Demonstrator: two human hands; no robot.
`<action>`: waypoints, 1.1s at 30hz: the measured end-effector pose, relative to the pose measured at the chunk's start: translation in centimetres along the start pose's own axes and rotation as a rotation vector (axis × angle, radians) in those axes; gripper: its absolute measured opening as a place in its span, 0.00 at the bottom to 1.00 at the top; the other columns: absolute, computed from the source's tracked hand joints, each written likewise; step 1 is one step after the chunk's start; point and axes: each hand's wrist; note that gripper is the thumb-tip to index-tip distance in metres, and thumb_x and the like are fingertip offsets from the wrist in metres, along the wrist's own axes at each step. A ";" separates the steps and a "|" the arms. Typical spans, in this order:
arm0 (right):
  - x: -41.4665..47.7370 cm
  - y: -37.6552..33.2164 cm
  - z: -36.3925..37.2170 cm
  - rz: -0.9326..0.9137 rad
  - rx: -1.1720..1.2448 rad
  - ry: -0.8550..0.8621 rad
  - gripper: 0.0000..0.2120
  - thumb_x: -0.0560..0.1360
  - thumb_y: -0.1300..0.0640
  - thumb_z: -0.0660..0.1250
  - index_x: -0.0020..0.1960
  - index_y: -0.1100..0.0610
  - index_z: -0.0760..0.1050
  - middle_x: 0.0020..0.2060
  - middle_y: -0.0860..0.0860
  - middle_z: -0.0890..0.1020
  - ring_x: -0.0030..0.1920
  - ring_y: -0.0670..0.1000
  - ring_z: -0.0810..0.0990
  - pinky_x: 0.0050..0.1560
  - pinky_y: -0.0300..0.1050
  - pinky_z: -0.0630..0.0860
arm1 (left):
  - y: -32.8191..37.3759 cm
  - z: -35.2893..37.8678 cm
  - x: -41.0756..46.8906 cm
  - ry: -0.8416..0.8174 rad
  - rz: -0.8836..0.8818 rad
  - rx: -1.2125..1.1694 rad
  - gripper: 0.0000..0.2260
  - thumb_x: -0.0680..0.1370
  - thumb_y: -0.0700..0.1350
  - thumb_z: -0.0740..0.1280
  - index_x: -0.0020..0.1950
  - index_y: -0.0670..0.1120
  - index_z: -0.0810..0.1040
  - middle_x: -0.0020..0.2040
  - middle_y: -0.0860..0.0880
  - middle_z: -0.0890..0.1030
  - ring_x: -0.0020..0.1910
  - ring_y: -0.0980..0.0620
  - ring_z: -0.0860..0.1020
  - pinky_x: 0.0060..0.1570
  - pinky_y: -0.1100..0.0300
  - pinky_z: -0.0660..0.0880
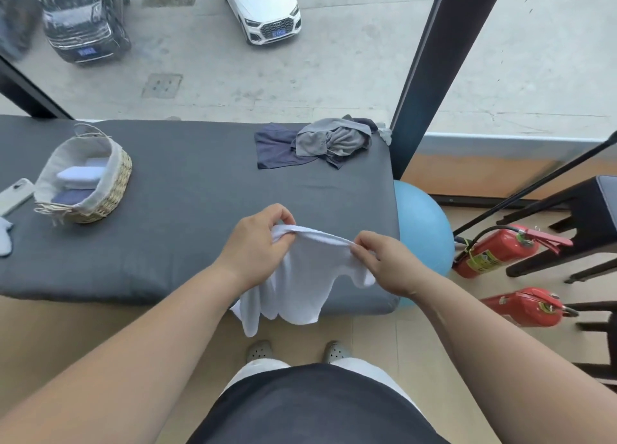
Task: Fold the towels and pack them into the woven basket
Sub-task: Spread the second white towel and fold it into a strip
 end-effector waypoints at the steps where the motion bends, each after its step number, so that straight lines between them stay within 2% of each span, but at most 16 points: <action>1: 0.1 -0.2 0.2 -0.001 0.001 0.019 0.11 0.83 0.51 0.60 0.43 0.52 0.71 0.36 0.49 0.78 0.38 0.49 0.73 0.40 0.46 0.69 | -0.8 -0.3 0.0 -0.030 -0.005 0.063 0.02 0.78 0.46 0.67 0.47 0.52 0.76 0.36 0.54 0.75 0.35 0.55 0.73 0.36 0.60 0.69; 3: 0.4 -0.7 0.5 -0.003 -0.046 0.032 0.10 0.83 0.50 0.60 0.43 0.49 0.69 0.36 0.48 0.78 0.39 0.49 0.74 0.41 0.48 0.70 | -2.5 -0.8 0.0 -0.115 0.021 0.253 0.03 0.79 0.44 0.64 0.49 0.52 0.75 0.43 0.52 0.74 0.41 0.50 0.75 0.40 0.56 0.71; 5: 1.0 -1.1 0.6 0.021 -0.099 0.042 0.08 0.82 0.47 0.62 0.45 0.47 0.72 0.36 0.46 0.78 0.41 0.51 0.75 0.43 0.49 0.72 | -4.4 -1.3 -0.2 -0.183 0.033 0.334 0.06 0.79 0.40 0.61 0.47 0.51 0.74 0.45 0.51 0.72 0.42 0.47 0.75 0.42 0.52 0.73; 8: 1.5 -2.0 0.8 0.062 -0.146 0.038 0.10 0.78 0.43 0.67 0.44 0.47 0.76 0.33 0.46 0.76 0.37 0.50 0.74 0.39 0.47 0.71 | -7.3 -2.3 -0.4 -0.186 -0.038 0.364 0.07 0.74 0.38 0.60 0.41 0.49 0.70 0.41 0.51 0.73 0.40 0.47 0.73 0.37 0.54 0.71; 10: 1.6 -2.7 1.5 0.036 -0.316 -0.004 0.11 0.78 0.41 0.66 0.45 0.47 0.76 0.34 0.46 0.77 0.39 0.52 0.76 0.39 0.48 0.72 | -9.6 -2.9 -0.4 -0.185 -0.096 0.400 0.06 0.73 0.38 0.61 0.39 0.48 0.69 0.37 0.50 0.74 0.38 0.46 0.73 0.33 0.55 0.67; 12: 1.5 -3.2 2.8 0.005 -0.499 -0.037 0.13 0.80 0.41 0.62 0.47 0.49 0.76 0.38 0.49 0.80 0.42 0.55 0.78 0.41 0.49 0.73 | -11.9 -3.3 -0.5 -0.152 -0.172 0.358 0.06 0.73 0.38 0.60 0.38 0.47 0.70 0.36 0.49 0.75 0.37 0.45 0.73 0.32 0.55 0.66; 14: 1.4 -3.2 4.2 0.033 -0.571 -0.065 0.15 0.81 0.42 0.60 0.46 0.51 0.75 0.39 0.51 0.81 0.43 0.57 0.78 0.40 0.49 0.72 | -13.9 -3.4 -0.6 -0.143 -0.272 0.208 0.06 0.74 0.38 0.59 0.39 0.47 0.72 0.36 0.47 0.77 0.36 0.46 0.73 0.33 0.55 0.67; 16: 1.2 -2.8 5.2 0.148 -0.575 -0.137 0.17 0.82 0.41 0.59 0.44 0.51 0.76 0.39 0.50 0.80 0.43 0.56 0.77 0.40 0.49 0.72 | -15.3 -3.3 -0.6 -0.262 -0.390 -0.017 0.08 0.74 0.38 0.58 0.41 0.48 0.74 0.37 0.48 0.79 0.34 0.47 0.73 0.34 0.56 0.69; 18: 1.0 -2.4 5.8 0.253 -0.561 -0.267 0.19 0.82 0.41 0.58 0.44 0.53 0.78 0.40 0.51 0.81 0.43 0.55 0.77 0.42 0.49 0.73 | -16.1 -3.4 -0.7 -0.509 -0.447 -0.124 0.08 0.74 0.39 0.59 0.42 0.49 0.76 0.35 0.49 0.78 0.32 0.49 0.72 0.34 0.57 0.68; 20: 1.1 -2.0 5.9 0.317 -0.498 -0.378 0.20 0.82 0.43 0.59 0.43 0.55 0.79 0.39 0.52 0.81 0.43 0.55 0.77 0.43 0.48 0.73 | -16.7 -3.6 -0.4 -0.728 -0.380 -0.048 0.07 0.74 0.41 0.61 0.43 0.50 0.77 0.38 0.49 0.81 0.34 0.51 0.74 0.35 0.57 0.69; 22: 1.8 -1.5 5.7 0.336 -0.459 -0.420 0.19 0.82 0.44 0.59 0.40 0.54 0.77 0.38 0.50 0.80 0.42 0.54 0.77 0.43 0.48 0.72 | -17.1 -3.4 0.7 -0.810 -0.310 0.046 0.04 0.77 0.45 0.64 0.44 0.48 0.77 0.41 0.49 0.81 0.36 0.53 0.75 0.38 0.58 0.70; 25: 4.7 -0.1 4.9 0.340 -0.467 -0.369 0.19 0.82 0.45 0.58 0.36 0.53 0.73 0.35 0.49 0.78 0.42 0.55 0.76 0.42 0.49 0.72 | -18.1 -2.2 3.1 -0.791 -0.265 0.168 0.13 0.80 0.52 0.64 0.42 0.44 0.74 0.38 0.50 0.75 0.37 0.51 0.72 0.38 0.57 0.66; 27: 7.1 1.4 4.9 0.330 -0.491 -0.343 0.17 0.81 0.49 0.57 0.35 0.52 0.69 0.34 0.48 0.75 0.42 0.55 0.75 0.38 0.48 0.69 | -19.2 -0.7 4.9 -0.695 -0.239 0.253 0.16 0.81 0.55 0.63 0.41 0.44 0.72 0.37 0.50 0.75 0.36 0.50 0.71 0.36 0.56 0.65; 30: 11.0 4.9 6.2 0.297 -0.564 -0.308 0.14 0.80 0.52 0.55 0.36 0.53 0.67 0.34 0.48 0.74 0.41 0.55 0.74 0.35 0.47 0.66 | -21.4 2.6 7.6 -0.633 -0.231 0.313 0.15 0.80 0.57 0.63 0.40 0.47 0.71 0.38 0.49 0.76 0.36 0.50 0.72 0.34 0.55 0.64; 33: 14.3 9.6 8.5 0.291 -0.622 -0.290 0.12 0.80 0.51 0.54 0.39 0.52 0.67 0.37 0.49 0.74 0.43 0.57 0.74 0.37 0.48 0.66 | -24.1 6.7 9.9 -0.664 -0.268 0.389 0.11 0.79 0.51 0.61 0.39 0.47 0.70 0.36 0.49 0.75 0.34 0.49 0.70 0.33 0.56 0.63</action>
Point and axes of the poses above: each hand's wrist, its own x-axis towards the middle knuckle, its own z-axis out of the palm, y = z × x
